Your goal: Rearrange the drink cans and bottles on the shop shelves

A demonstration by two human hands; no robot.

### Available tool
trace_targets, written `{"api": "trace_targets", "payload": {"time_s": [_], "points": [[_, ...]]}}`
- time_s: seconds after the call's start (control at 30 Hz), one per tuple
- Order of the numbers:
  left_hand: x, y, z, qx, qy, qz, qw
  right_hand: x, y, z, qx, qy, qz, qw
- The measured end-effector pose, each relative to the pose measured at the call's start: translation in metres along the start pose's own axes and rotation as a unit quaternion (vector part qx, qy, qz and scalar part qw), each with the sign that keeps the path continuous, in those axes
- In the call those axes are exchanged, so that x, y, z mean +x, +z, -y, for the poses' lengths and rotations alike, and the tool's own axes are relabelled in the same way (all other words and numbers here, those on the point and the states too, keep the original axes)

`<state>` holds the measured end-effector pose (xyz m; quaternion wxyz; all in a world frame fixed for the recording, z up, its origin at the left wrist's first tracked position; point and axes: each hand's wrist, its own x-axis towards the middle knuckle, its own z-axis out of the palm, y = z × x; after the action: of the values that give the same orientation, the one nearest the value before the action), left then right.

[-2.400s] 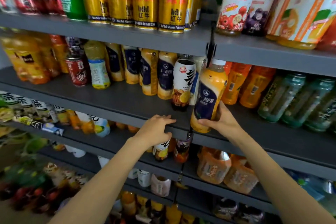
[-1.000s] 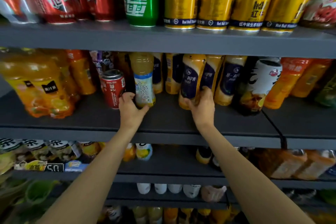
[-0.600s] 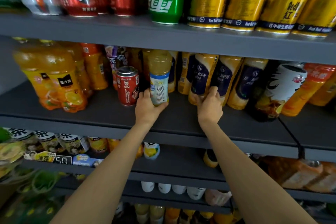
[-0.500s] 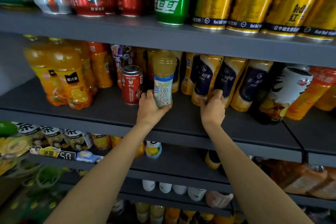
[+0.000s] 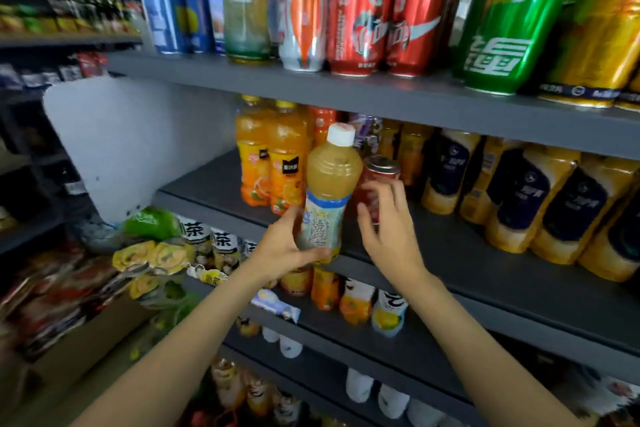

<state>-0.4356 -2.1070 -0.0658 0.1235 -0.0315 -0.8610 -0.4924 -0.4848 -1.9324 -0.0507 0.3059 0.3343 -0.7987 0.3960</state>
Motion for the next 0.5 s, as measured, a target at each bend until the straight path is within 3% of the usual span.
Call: {"api": "trace_targets", "payload": {"time_s": [0.3,0.5], "points": [[-0.006,-0.156,0.085,-0.003,-0.034,-0.045,0.998,0.033,0.152,0.072,0.015,-0.005,-0.048,0.999],[0.040,-0.197,0.112,0.046,-0.028,-0.106,0.993,0.059,0.221,0.110,0.036,0.039,0.029,0.998]]}}
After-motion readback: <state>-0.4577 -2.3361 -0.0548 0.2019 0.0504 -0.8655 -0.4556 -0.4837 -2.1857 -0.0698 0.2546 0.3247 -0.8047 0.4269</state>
